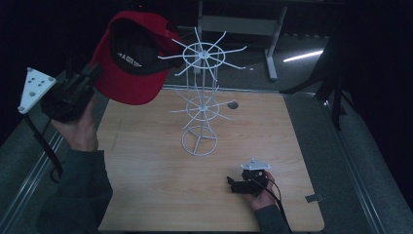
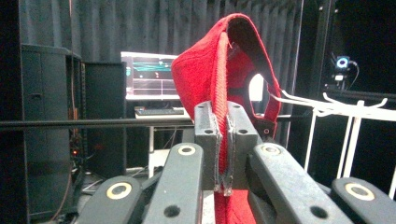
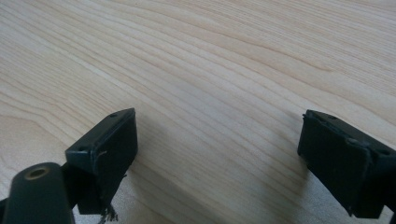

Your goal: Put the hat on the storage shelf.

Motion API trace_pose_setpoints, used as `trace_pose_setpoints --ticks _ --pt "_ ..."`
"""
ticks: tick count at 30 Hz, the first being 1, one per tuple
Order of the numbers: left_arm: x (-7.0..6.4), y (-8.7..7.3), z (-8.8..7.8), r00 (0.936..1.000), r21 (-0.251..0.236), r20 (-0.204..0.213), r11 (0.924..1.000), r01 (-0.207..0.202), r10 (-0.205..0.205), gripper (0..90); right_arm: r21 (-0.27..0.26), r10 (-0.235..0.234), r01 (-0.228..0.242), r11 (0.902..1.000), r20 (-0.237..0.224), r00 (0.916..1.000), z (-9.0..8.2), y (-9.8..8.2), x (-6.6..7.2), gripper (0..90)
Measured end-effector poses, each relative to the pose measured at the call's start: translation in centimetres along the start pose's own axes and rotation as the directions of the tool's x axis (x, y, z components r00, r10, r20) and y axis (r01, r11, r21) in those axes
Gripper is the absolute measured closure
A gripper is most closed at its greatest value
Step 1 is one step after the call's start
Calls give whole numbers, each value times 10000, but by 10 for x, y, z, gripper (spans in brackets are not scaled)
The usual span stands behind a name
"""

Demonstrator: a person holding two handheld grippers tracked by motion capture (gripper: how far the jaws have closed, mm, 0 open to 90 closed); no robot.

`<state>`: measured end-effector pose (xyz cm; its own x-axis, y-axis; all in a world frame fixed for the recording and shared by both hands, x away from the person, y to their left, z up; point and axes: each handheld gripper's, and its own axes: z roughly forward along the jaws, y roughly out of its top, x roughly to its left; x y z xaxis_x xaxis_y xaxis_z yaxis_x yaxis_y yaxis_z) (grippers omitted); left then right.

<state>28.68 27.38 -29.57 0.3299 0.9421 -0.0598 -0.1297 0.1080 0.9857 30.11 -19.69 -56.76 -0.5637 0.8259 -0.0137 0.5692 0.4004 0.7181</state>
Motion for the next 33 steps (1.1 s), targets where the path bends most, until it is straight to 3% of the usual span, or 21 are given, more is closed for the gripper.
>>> trace_pose_setpoints --ticks 3,10,18,33 --pt "6 -5 -4 9997 41 65 9997 231 -231 864 -2 6 -6 10000 0 10000 0 0 0 118" --pt "11 -15 -9 9991 201 297 9993 303 -309 863 -4 9 -9 10000 7 10000 0 0 0 118" --pt "6 -29 -11 9971 591 760 9982 -71 26 863 -1 11 -11 10000 0 10000 0 0 0 118" --pt "10 -50 -8 9944 1289 1052 9916 -99 -37 840 -2 8 -8 10000 -1 10000 0 0 0 118"
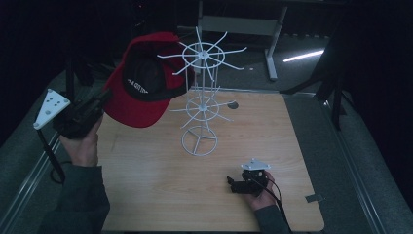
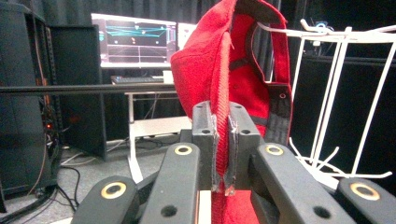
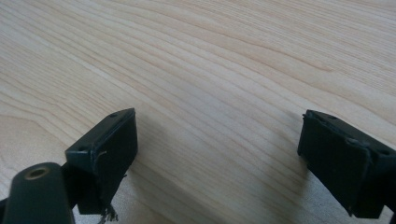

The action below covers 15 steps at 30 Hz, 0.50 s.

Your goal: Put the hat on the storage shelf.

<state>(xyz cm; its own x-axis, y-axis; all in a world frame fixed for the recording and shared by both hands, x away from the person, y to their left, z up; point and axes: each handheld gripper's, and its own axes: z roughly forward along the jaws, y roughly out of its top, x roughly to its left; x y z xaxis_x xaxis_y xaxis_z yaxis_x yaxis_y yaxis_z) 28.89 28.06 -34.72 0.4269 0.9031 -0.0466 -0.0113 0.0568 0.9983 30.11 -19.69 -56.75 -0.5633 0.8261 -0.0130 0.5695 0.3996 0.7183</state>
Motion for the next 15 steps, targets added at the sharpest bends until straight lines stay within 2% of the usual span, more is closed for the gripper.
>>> trace_pose_setpoints --ticks 4,8,11,15 --pt "0 -1 2 9995 12 309 10000 72 -72 803 -1 -3 3 10000 5 10000 0 0 0 118" --pt "0 1 2 9990 -85 402 9998 188 -184 693 -13 -24 24 10000 23 10000 0 0 0 118" --pt "-1 3 2 9997 -66 252 10000 67 -65 638 -12 -19 19 10000 13 10000 0 0 0 118" --pt "0 2 4 9998 42 161 9999 144 -144 558 -12 -16 16 10000 12 10000 0 0 0 118"
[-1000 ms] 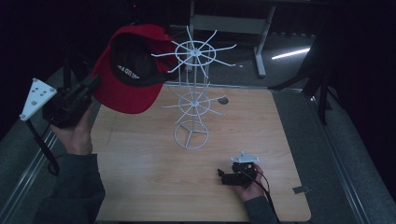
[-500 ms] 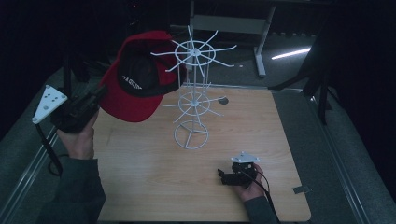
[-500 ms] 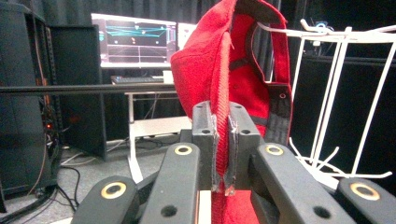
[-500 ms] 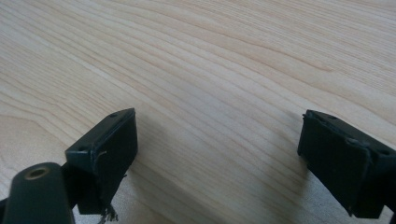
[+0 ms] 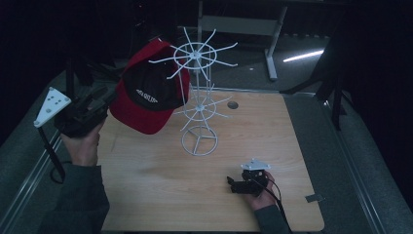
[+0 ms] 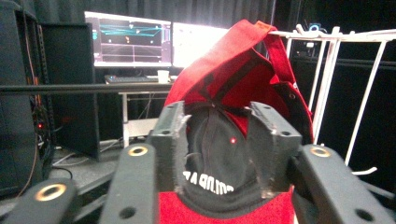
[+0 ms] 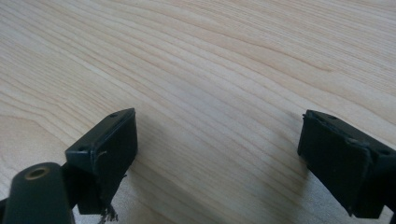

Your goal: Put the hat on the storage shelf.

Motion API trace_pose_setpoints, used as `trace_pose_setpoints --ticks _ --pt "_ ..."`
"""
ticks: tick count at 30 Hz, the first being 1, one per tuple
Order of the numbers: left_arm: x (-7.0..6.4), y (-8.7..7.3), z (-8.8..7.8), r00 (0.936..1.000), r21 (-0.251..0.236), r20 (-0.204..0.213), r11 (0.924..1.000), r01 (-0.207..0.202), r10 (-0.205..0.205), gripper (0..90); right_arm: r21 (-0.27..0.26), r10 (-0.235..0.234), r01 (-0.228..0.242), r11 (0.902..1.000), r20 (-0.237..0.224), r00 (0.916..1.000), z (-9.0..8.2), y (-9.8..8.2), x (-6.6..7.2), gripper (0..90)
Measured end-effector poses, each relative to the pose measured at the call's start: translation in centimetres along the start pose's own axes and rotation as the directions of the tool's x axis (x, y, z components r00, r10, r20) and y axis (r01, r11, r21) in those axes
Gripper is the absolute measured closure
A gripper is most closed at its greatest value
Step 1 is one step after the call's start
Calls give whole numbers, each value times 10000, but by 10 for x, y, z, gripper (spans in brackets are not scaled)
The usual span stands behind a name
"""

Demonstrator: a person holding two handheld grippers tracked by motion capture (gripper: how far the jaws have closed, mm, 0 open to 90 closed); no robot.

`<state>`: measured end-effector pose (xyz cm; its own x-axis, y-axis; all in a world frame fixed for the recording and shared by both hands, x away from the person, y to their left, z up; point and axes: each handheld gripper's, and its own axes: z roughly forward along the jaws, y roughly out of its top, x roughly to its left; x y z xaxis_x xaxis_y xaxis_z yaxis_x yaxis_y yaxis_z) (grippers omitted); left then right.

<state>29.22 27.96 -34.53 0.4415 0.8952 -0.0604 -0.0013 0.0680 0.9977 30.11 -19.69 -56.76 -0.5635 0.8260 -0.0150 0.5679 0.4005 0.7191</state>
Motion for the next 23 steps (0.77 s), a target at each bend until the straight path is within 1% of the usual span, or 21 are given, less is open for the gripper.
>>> trace_pose_setpoints --ticks 1,9,12,17,23 --pt "0 -1 1 10000 27 -83 10000 -9 9 545 -1 0 0 10000 0 10000 0 0 0 118" --pt "3 -2 1 9995 133 -304 9999 42 -38 490 -3 -5 5 10000 6 10000 0 0 0 118" --pt "5 -2 1 9992 243 -400 9997 63 -53 481 2 -3 3 10000 -5 10000 0 0 0 118" --pt "8 -6 1 9988 410 -447 9989 229 -211 471 1 2 -2 10000 1 10000 0 0 0 118" --pt "10 -8 2 9984 520 -527 9983 249 -222 463 11 12 -12 10000 -11 10000 0 0 0 118"
